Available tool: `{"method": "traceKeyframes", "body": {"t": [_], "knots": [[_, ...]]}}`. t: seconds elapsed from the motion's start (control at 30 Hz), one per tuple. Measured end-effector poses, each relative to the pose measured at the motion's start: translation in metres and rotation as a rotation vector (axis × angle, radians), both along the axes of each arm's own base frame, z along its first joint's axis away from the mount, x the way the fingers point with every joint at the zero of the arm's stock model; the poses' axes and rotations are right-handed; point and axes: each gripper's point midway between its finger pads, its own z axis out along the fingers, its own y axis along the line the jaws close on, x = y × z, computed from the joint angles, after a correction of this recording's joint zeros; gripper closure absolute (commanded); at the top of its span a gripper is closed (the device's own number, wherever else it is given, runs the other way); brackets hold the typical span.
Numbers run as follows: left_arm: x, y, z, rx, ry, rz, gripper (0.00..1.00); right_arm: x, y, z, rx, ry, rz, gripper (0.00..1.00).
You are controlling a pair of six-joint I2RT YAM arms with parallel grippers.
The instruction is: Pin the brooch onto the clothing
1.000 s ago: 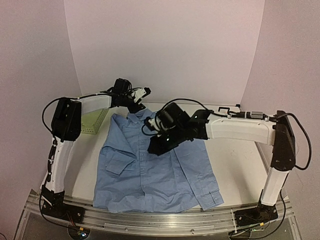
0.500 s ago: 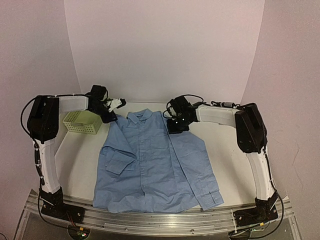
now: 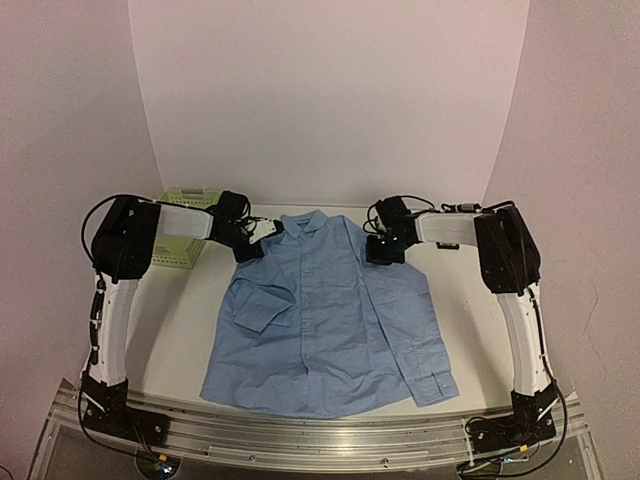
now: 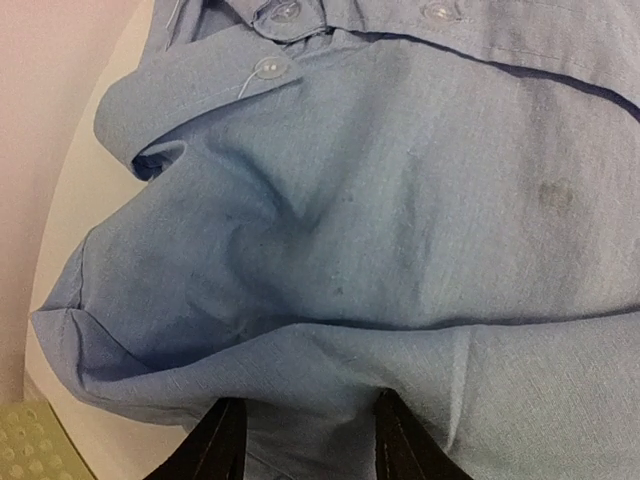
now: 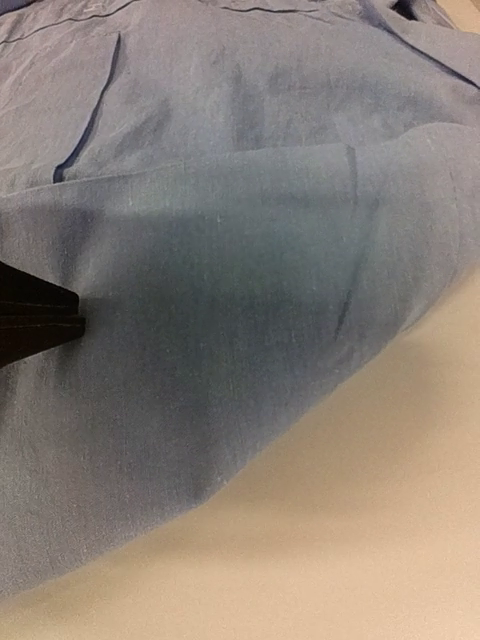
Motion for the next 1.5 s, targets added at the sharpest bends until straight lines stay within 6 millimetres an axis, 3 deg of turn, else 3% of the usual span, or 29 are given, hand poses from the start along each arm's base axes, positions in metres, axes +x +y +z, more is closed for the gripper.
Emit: {"method": "traceKeyframes", "body": {"t": [0.17, 0.33, 0.5, 0.6, 0.67, 0.77, 0.83, 0.93, 1.0, 1.17, 1.37, 1.5], "knots": [[0.029, -0.037, 0.012, -0.058, -0.06, -0.024, 0.32, 0.017, -0.033, 0.001, -0.007, -0.008, -0.044, 1.0], [0.02, -0.045, 0.039, -0.125, -0.065, -0.085, 0.19, 0.017, -0.034, 0.001, 0.009, 0.0, -0.013, 1.0], [-0.031, -0.043, 0.108, -0.182, -0.082, -0.21, 0.18, 0.012, -0.029, 0.003, 0.019, 0.011, -0.001, 1.0], [-0.085, -0.041, 0.149, -0.199, -0.13, -0.27, 0.14, 0.006, -0.029, 0.005, 0.019, 0.019, -0.002, 1.0], [-0.128, -0.045, 0.157, -0.208, -0.144, -0.318, 0.12, 0.002, -0.03, 0.01, 0.021, 0.018, -0.002, 1.0], [-0.188, -0.051, 0.136, -0.196, -0.14, -0.401, 0.11, -0.001, -0.029, 0.019, 0.026, 0.008, -0.002, 1.0], [-0.224, -0.05, 0.097, -0.155, -0.099, -0.453, 0.12, 0.0, -0.029, 0.021, 0.029, 0.003, -0.001, 1.0], [-0.249, -0.042, 0.051, -0.082, -0.037, -0.468, 0.14, -0.001, -0.029, 0.02, 0.028, 0.004, -0.001, 1.0], [-0.25, -0.043, 0.039, -0.052, -0.046, -0.462, 0.15, -0.002, -0.03, 0.017, 0.026, 0.01, -0.001, 1.0], [-0.247, -0.057, 0.041, -0.049, -0.164, -0.473, 0.15, -0.004, -0.031, 0.014, 0.023, 0.016, -0.001, 1.0], [-0.25, -0.056, 0.024, -0.007, -0.219, -0.498, 0.16, -0.007, -0.032, 0.01, 0.021, 0.023, 0.0, 1.0], [-0.239, -0.057, 0.014, 0.031, -0.265, -0.494, 0.28, -0.009, -0.032, 0.007, 0.023, 0.031, 0.003, 1.0]]}}
